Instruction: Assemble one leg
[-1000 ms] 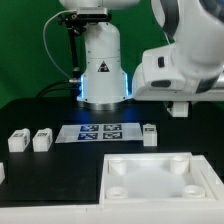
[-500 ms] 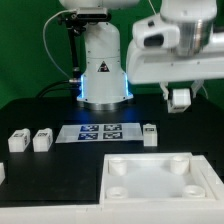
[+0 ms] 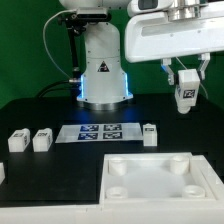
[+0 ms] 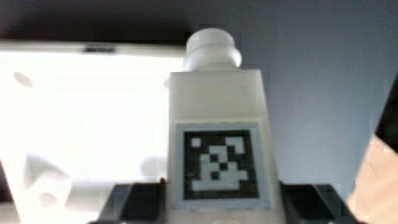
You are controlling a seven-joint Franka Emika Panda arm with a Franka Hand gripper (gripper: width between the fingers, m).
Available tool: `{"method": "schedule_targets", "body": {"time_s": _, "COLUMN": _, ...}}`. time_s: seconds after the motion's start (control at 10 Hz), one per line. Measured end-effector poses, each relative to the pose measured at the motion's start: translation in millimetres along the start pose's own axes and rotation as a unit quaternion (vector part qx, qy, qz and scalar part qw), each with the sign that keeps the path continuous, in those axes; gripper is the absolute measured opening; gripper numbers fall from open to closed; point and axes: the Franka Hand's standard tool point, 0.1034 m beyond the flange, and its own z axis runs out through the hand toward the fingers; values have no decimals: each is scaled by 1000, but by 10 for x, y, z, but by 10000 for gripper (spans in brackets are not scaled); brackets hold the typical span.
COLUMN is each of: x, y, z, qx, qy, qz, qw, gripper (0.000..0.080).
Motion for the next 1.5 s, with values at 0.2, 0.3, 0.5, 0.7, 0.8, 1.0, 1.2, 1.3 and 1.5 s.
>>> {"method": "schedule_targets", "body": {"time_s": 0.2, "x": -10, "y": 95, "z": 48, "qx": -2, "qy": 15, "qz": -52, "qw": 999, "gripper": 292}}
{"method": "schedule_targets", "body": {"time_s": 0.3, "x": 306, "y": 109, "z": 20, "qx": -1, "qy": 30, "qz": -51, "qw": 998, "gripper": 292}}
{"method": "schedule_targets", "body": {"time_s": 0.5, "x": 412, "y": 69, "z": 54, "qx": 1, "qy": 35, "qz": -53, "qw": 998, "gripper": 292}}
{"method": "schedule_targets", "body": {"time_s": 0.7, "x": 407, "y": 70, "z": 59, "qx": 1, "qy": 34, "qz": -53, "qw": 998, "gripper": 293}}
{"method": "schedule_targets", "body": {"time_s": 0.8, "x": 437, "y": 99, "z": 79, "qx": 0, "qy": 38, "qz": -62, "qw": 997, "gripper": 294}}
{"method": "schedule_targets", "body": {"time_s": 1.0, "x": 896, "y": 370, "z": 127, "qx": -12, "qy": 74, "qz": -105, "qw": 992, "gripper": 294}}
{"method": "schedule_targets", "body": {"time_s": 1.2, "x": 1251, "y": 459, "z": 140, "qx": -19, "qy": 107, "qz": -144, "qw": 984, "gripper": 294}}
{"method": "schedule_targets", "body": {"time_s": 1.3, "x": 1219, "y": 446, "z": 163, "qx": -18, "qy": 104, "qz": -142, "qw": 984, "gripper": 294}}
{"method": "schedule_targets", "body": {"time_s": 1.5, "x": 1216, "y": 450, "z": 166, "qx": -18, "qy": 104, "qz": -143, "qw": 984, "gripper": 294}}
